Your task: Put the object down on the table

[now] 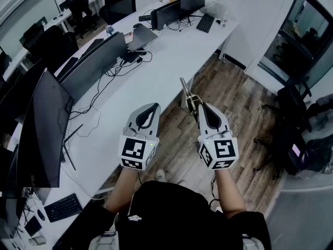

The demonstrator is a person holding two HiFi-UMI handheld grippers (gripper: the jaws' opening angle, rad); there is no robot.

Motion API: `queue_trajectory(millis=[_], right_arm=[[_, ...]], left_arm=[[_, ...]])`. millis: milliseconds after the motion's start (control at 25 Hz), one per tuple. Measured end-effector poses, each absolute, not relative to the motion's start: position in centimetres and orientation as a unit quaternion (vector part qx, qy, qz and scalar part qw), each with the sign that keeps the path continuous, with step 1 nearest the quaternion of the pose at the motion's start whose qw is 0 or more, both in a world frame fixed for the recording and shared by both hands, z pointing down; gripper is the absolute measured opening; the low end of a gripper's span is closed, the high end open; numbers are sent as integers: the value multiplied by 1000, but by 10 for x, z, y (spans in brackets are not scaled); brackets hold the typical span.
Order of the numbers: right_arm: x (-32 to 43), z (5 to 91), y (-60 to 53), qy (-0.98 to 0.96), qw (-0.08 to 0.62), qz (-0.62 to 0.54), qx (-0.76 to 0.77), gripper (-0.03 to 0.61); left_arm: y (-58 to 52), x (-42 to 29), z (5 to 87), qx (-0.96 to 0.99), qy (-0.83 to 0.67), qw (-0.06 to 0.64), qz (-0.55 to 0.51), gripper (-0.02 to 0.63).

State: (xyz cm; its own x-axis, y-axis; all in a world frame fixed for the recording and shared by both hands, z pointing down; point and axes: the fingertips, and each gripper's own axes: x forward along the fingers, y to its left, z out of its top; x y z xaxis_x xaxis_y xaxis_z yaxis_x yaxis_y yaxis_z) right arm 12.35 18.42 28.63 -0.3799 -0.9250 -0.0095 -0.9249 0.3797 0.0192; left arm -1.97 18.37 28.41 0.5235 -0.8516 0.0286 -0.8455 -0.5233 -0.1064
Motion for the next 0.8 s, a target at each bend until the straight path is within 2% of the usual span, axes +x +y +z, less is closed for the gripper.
queue_trajectory(millis=[800], right_arm=[[139, 285, 201, -839, 1, -4, 545, 28]], left_arm=[[198, 0, 283, -872, 487, 40, -37, 14]])
